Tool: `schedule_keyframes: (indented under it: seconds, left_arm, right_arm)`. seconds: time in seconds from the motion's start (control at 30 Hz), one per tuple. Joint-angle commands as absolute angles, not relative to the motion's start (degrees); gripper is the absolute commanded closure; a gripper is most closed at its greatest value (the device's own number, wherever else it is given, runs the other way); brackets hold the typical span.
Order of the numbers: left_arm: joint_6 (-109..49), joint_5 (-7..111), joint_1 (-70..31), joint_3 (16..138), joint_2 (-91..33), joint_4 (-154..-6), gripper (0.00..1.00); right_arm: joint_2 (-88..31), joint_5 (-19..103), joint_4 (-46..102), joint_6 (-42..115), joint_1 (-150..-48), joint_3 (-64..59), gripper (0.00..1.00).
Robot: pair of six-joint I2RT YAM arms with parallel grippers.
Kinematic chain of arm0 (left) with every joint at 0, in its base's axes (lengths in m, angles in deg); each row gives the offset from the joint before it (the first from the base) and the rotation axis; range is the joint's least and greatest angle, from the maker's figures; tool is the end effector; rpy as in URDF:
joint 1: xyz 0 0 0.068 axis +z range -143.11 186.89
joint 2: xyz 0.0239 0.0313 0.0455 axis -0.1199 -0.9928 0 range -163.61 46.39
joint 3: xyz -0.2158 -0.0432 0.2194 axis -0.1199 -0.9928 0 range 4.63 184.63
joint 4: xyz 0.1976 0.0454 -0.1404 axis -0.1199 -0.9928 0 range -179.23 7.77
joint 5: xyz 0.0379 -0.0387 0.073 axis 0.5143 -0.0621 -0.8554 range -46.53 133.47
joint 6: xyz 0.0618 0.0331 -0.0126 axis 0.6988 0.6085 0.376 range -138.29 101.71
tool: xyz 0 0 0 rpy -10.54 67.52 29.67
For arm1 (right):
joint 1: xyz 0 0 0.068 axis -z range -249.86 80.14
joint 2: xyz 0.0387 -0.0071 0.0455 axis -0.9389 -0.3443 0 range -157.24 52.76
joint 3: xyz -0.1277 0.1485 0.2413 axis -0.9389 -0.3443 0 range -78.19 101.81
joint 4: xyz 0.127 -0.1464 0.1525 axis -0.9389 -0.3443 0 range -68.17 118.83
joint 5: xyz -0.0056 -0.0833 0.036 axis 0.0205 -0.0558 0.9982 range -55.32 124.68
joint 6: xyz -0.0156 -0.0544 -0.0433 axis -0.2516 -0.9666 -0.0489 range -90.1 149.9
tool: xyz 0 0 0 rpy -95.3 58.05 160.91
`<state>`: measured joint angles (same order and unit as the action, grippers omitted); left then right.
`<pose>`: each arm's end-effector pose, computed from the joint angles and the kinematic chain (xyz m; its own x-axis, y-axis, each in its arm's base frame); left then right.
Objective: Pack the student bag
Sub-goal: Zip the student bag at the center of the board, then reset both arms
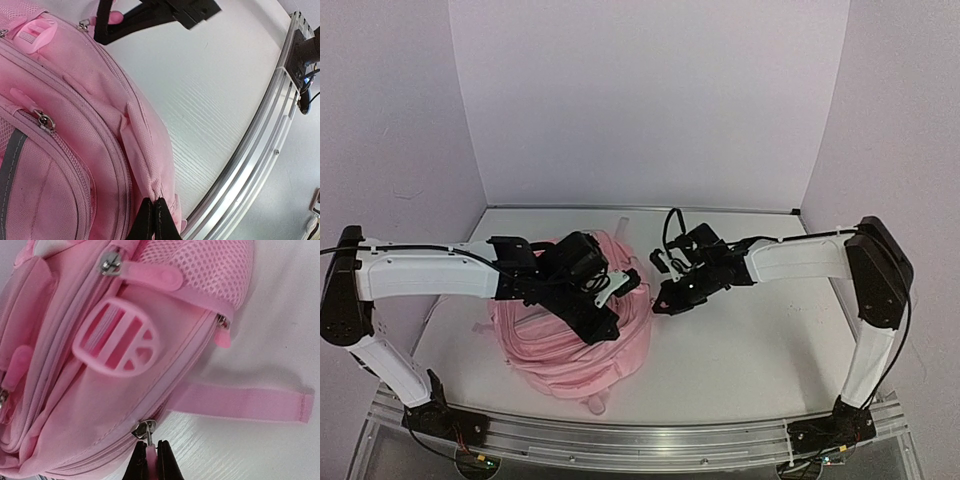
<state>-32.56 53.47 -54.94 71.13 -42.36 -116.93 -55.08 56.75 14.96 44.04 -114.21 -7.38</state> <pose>0.1421 -0.2868 0.2749 -0.6086 0.6222 -0.4924 0.7871 0.5519 -0.2755 0.2798 0.3043 0.2122 -0.7379 -0.4047 -0.5402 -0.6569 0.6146 0.4368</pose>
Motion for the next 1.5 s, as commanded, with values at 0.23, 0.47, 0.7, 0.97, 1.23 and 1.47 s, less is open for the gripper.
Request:
schedule_keyframes:
  seconds: [0.23, 0.47, 0.7, 0.97, 1.23, 1.47]
  left_arm:
    - [-32.41, 57.18, -55.75, 70.51, -35.52, -124.22, 1.0]
    - [-34.42, 54.86, -55.69, 69.57, -35.21, -121.98, 1.0]
    - [-37.2, 55.02, -53.38, 73.15, -39.71, -120.28, 0.93]
    - [-37.84, 61.79, -47.45, 77.75, -42.97, -111.79, 0.27]
    - [-35.34, 61.07, -32.11, 77.18, -40.74, -113.8, 0.13]
    - [-34.96, 62.76, -10.5, 69.39, -31.36, -112.78, 0.1]
  right_arm:
    - [-62.15, 47.83, 17.52, 44.65, -111.29, 2.08, 1.0]
    - [-61.49, 48.84, 18.69, 44.84, -110.12, 1.71, 1.0]
    - [-54.05, 49.01, 19.19, 44.22, -110.1, -3.13, 0.64]
    - [-44.5, 45.25, 19.17, 46.22, -109.15, -10.09, 0.16]
    - [-36.86, 42.24, 19.08, 50.0, -100.37, -17.22, 0.02]
    - [-27.24, 42.96, 18.9, 49.62, -87.09, -23.29, 0.02]
